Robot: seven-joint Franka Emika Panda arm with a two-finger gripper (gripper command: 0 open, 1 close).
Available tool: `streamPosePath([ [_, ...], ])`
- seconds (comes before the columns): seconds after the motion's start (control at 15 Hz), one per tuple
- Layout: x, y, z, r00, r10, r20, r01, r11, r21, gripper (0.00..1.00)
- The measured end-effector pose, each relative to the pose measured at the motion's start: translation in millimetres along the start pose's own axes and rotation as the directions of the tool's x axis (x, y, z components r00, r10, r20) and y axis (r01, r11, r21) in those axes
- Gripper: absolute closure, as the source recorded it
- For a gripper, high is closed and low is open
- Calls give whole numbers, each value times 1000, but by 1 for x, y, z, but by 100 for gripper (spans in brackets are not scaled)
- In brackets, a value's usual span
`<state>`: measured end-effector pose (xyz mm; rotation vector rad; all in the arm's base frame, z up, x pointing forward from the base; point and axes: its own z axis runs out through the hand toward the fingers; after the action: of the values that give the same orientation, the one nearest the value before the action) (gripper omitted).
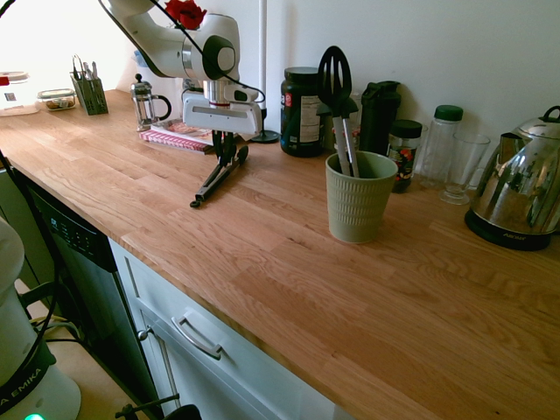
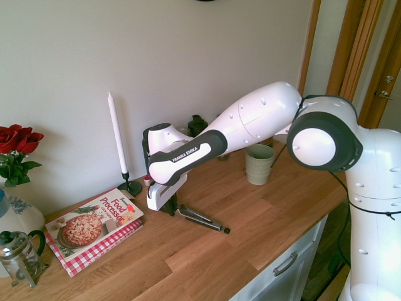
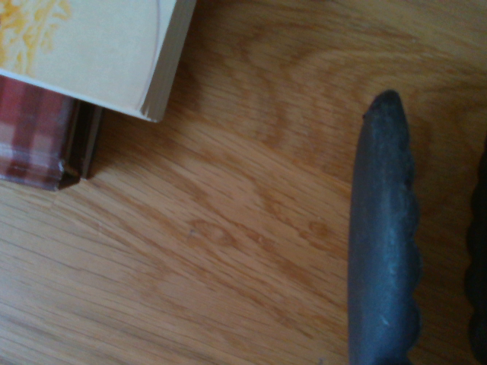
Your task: Put the tongs back in the holder
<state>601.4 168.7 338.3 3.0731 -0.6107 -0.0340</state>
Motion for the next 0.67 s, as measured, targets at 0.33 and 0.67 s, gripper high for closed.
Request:
streamPosePath([
  [0.33, 7, 9, -37, 998, 44, -53, -43, 999, 33, 100],
  [0.67, 8, 33, -101, 991, 96, -94, -87, 992, 89, 100],
])
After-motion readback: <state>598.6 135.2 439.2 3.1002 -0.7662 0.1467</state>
